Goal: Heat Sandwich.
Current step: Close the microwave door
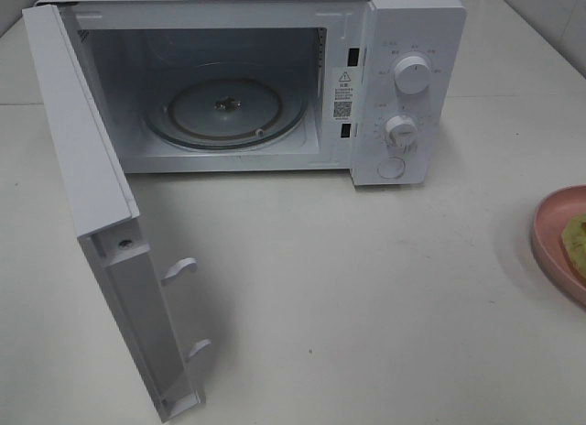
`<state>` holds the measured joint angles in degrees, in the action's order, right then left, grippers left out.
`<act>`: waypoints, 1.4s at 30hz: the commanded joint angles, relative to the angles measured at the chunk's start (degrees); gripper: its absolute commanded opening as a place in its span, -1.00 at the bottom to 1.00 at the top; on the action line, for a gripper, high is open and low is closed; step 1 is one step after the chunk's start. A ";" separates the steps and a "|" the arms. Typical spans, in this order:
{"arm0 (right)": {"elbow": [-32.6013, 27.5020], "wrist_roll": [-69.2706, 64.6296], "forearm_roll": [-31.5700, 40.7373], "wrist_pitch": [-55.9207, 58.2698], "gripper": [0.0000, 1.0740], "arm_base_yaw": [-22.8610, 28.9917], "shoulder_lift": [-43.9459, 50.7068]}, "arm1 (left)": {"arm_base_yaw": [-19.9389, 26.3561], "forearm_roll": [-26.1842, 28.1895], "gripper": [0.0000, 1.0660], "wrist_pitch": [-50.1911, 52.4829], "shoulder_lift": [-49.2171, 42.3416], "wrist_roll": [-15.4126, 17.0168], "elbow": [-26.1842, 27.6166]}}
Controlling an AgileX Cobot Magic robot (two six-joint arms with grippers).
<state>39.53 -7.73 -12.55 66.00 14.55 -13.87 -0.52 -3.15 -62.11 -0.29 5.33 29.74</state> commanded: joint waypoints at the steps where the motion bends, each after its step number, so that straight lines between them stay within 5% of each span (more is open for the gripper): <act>1: -1.09 0.80 1.89 -0.11 0.49 -1.78 2.81 | -0.23 0.17 0.83 0.69 -0.92 0.00 0.00; 18: -10.77 1.03 4.01 -8.25 0.42 -12.32 15.70 | -0.23 0.17 0.83 0.69 -0.92 0.00 0.00; 42: -11.12 2.29 5.10 -8.82 0.42 -12.49 15.70 | -0.23 0.17 0.83 0.69 -0.92 0.00 0.00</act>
<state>28.42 -6.07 -7.68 58.04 2.52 0.17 -0.52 -3.15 -62.11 -0.29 5.33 29.74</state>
